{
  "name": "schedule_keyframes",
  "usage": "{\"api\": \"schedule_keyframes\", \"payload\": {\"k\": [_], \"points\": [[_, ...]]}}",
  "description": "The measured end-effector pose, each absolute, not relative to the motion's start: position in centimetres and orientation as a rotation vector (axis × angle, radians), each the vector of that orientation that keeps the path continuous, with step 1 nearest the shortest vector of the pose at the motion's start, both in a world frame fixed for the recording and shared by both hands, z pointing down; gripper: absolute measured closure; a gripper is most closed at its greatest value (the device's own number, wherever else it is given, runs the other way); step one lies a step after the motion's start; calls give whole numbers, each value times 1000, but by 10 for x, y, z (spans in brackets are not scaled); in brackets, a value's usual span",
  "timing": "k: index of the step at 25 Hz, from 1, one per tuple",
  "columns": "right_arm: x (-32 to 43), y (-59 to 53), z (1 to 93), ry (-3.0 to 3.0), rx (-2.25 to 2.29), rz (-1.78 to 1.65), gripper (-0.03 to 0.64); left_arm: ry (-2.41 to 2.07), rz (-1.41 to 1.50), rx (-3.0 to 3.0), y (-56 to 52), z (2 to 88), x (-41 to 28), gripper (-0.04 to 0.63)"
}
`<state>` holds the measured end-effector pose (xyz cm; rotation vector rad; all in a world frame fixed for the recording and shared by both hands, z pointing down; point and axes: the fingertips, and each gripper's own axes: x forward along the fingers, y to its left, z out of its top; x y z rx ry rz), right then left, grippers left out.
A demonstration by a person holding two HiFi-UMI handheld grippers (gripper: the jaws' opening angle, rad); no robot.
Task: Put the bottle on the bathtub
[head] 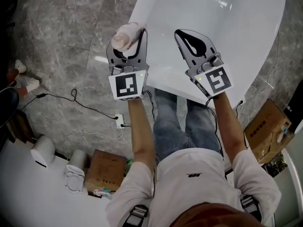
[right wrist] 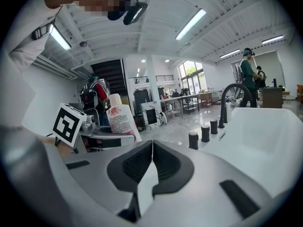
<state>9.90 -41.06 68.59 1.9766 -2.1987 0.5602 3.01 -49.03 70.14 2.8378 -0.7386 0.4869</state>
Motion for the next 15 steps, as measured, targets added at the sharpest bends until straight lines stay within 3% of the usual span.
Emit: {"api": "schedule_keyframes", "payload": {"k": [15], "points": [[101,-442,741,-2189,1988,615,620,-704,559,2864,-518,764,57,371]]}}
